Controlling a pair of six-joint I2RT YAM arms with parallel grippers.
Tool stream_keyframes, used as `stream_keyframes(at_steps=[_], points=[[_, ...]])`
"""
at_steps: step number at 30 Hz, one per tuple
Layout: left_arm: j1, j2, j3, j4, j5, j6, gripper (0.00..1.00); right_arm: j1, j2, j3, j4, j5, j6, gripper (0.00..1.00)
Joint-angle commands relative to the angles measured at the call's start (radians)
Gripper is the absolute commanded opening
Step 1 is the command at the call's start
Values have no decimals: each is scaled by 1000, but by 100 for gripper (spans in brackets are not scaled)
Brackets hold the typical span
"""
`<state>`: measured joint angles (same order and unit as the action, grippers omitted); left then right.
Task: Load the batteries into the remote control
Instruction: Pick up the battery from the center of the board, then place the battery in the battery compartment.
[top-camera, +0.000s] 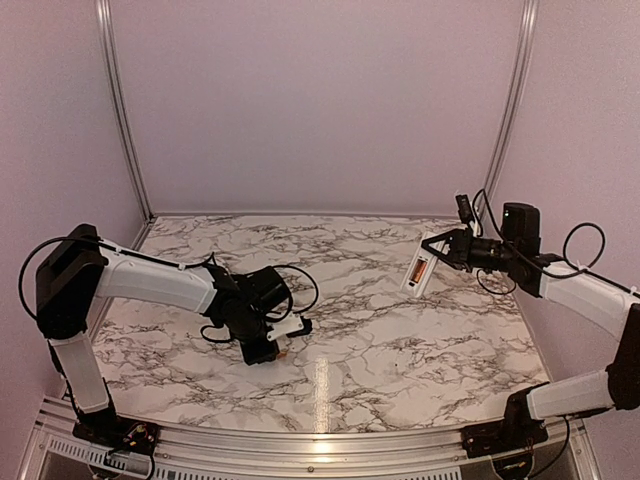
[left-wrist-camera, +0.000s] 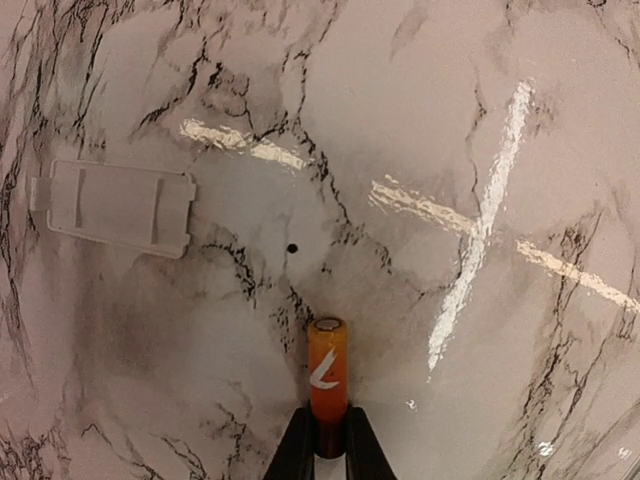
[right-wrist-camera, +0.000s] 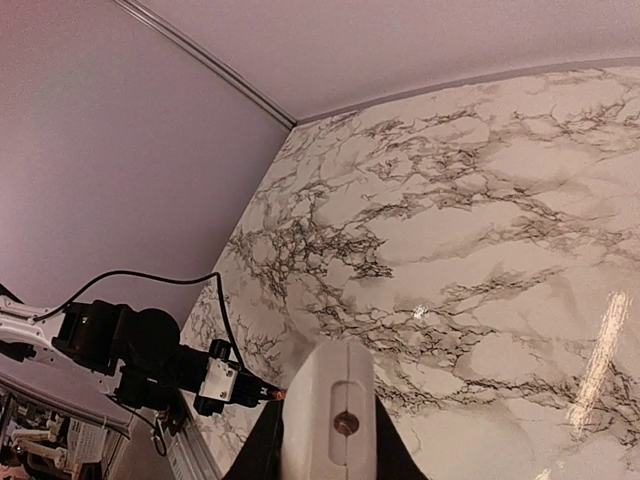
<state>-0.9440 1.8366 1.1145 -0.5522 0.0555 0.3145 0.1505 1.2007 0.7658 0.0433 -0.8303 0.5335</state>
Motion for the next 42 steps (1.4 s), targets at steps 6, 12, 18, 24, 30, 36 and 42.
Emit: stream_keyframes(at_steps=[6, 12, 18, 24, 30, 36, 42], points=[[-6, -241, 111, 62, 8, -119, 0, 24, -10, 13, 63, -46, -32, 0], [-7, -477, 118, 200, -220, -491, 0, 57, 5, 25, 109, -62, -8, 0], [-6, -448, 170, 169, -36, -572, 0, 188, 59, 48, 157, -29, 23, 0], [-56, -370, 143, 168, 117, -731, 0, 321, 124, 10, 301, 20, 138, 0], [-115, -308, 116, 220, 157, -824, 0, 398, 208, -43, 435, 63, 296, 0], [-132, -227, 141, 207, 205, -860, 0, 441, 263, -63, 487, 89, 363, 0], [-137, -163, 174, 179, 210, -876, 0, 461, 313, -78, 574, 98, 420, 0]])
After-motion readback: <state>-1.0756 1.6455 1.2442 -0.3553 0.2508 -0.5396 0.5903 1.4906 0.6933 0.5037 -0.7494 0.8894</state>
